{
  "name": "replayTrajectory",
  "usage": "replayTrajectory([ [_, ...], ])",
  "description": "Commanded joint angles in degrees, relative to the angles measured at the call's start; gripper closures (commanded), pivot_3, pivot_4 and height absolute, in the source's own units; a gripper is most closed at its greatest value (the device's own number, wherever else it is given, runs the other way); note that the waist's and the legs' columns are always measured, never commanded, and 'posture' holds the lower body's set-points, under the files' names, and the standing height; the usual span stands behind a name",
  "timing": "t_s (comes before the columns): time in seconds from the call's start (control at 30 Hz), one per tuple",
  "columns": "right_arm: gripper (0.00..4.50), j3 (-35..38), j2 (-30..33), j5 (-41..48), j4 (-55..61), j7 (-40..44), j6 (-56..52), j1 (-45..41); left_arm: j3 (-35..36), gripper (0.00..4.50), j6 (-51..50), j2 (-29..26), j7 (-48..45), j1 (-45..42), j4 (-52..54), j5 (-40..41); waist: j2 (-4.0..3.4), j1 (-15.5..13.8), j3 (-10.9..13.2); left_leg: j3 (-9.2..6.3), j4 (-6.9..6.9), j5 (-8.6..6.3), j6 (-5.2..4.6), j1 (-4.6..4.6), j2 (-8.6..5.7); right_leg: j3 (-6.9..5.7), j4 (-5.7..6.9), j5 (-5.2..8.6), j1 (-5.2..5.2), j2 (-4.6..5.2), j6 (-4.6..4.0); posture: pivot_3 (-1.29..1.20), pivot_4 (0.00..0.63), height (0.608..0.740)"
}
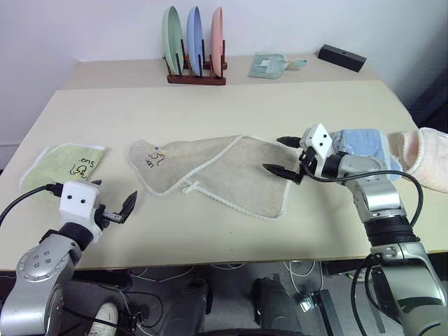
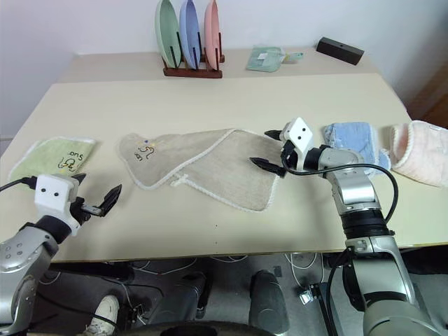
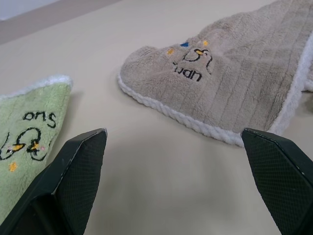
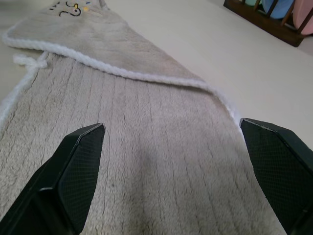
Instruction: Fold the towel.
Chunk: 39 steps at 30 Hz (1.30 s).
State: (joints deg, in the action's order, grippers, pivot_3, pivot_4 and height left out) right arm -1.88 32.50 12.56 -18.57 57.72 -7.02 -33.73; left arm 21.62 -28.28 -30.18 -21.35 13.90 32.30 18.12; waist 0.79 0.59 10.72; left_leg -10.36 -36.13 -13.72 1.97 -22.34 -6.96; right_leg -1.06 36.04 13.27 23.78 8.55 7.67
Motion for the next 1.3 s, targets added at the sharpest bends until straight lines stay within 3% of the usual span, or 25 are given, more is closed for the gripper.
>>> replayTrajectory([
  [0.03, 0.0, 0.88, 0.02, 0.78, 1.36, 0.58, 1.12, -0.68, 1.33, 0.0, 0.74, -0.23, -0.25, -0.06, 1.33, 0.06, 0.0, 0.02, 0.0, 0.02, 0.0, 0.0, -0.01, 0.0, 0.0, 0.03, 0.0, 0.0, 0.01, 0.0, 0.0, 0.0, 0.15, 0.74],
  [0.37, 0.0, 1.08, 0.86, 1.32, 4.19, 1.99, -0.08, 2.22, -1.9, 0.0, 0.12, -1.1, -1.86, -1.5, 2.61, 0.11, 0.0, -0.01, 0.0, 0.55, 0.01, -0.05, -0.08, 0.0, 0.06, 0.34, 0.01, -0.01, 0.2, -0.02, 0.02, 0.0, 0.15, 0.74],
  [0.57, 0.0, 1.89, 0.73, 4.19, 8.46, 2.22, -6.44, 4.11, -11.27, 0.0, -2.7, -6.64, -6.78, -2.63, 5.47, -2.29, 0.01, -0.01, 0.0, 0.61, 0.0, -0.08, -0.15, -0.01, 0.07, 0.53, 0.02, -0.01, 0.29, -0.02, 0.03, 0.0, 0.15, 0.74],
  [0.87, 0.0, 0.91, -0.98, 4.07, 14.52, -1.64, -8.33, 7.56, -20.55, 0.0, -0.96, -10.01, -4.65, -10.03, -4.39, -14.03, 0.0, 0.07, 0.0, 0.79, 0.05, -0.11, -0.18, -0.02, 0.18, 0.68, 0.04, -0.02, 0.45, -0.12, 0.04, 0.0, 0.15, 0.74],
  [1.13, 0.0, 2.12, -1.29, 4.75, 19.58, -5.48, -9.7, 10.6, -24.32, 0.0, 2.66, -10.13, -6.38, -17.52, -15.83, -17.97, -0.03, -0.25, -0.02, 0.77, 0.02, -0.11, -0.18, -0.03, 0.29, 0.73, 0.04, -0.03, 0.45, -0.29, 0.04, 0.0, 0.15, 0.74],
  [1.23, 0.0, 2.27, -0.97, 5.0, 22.2, -6.87, -10.89, 12.02, -25.04, 0.9, 4.91, -9.94, -6.87, -19.35, -19.16, -18.71, -0.05, -0.15, -0.04, 0.79, 0.02, -0.11, -0.17, -0.02, 0.32, 0.75, 0.04, -0.04, 0.45, -0.32, 0.03, 0.0, 0.15, 0.74],
  [1.3, 0.0, 2.53, -0.66, 5.17, 23.47, -7.61, -11.72, 12.43, -25.15, 1.89, 5.9, -9.92, -7.11, -19.75, -20.26, -18.93, -0.06, 0.06, -0.04, 0.8, 0.02, -0.11, -0.17, -0.01, 0.35, 0.77, 0.05, -0.05, 0.46, -0.35, 0.02, 0.0, 0.15, 0.74],
])
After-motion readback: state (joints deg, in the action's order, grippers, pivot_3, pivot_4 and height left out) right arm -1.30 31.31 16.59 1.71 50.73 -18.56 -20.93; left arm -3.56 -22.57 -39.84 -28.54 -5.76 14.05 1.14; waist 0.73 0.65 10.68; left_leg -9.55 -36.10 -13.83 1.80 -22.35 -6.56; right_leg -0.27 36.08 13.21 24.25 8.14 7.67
